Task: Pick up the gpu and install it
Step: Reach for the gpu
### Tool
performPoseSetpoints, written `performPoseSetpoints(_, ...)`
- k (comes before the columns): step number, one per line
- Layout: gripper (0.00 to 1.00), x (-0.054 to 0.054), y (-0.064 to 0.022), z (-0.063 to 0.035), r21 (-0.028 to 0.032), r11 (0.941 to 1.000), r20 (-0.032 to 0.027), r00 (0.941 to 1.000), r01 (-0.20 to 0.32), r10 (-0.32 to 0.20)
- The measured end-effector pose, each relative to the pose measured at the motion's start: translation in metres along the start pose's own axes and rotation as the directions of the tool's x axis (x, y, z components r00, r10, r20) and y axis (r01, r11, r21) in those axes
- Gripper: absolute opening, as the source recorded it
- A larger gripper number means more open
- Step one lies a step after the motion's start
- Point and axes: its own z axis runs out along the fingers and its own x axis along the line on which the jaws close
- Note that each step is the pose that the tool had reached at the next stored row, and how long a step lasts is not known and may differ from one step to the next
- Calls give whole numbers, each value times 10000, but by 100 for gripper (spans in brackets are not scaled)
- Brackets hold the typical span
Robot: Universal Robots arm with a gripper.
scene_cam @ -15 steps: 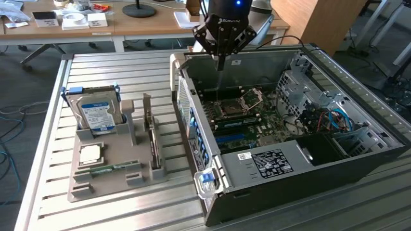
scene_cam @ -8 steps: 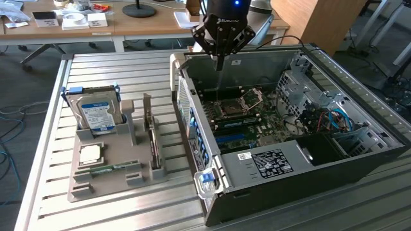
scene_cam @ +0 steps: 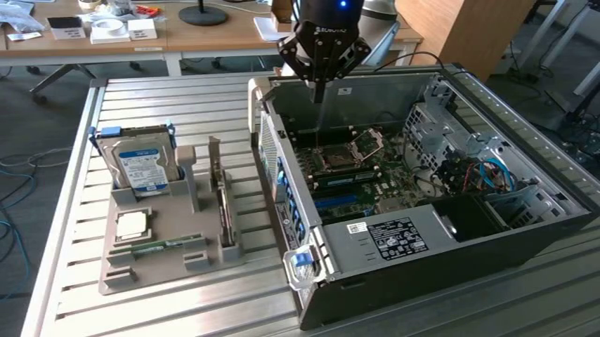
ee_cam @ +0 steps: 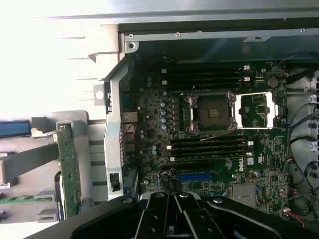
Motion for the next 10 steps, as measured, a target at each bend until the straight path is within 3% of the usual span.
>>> performPoseSetpoints(10,11,47,-3,-1,-1,10000,0,10000,-1,1)
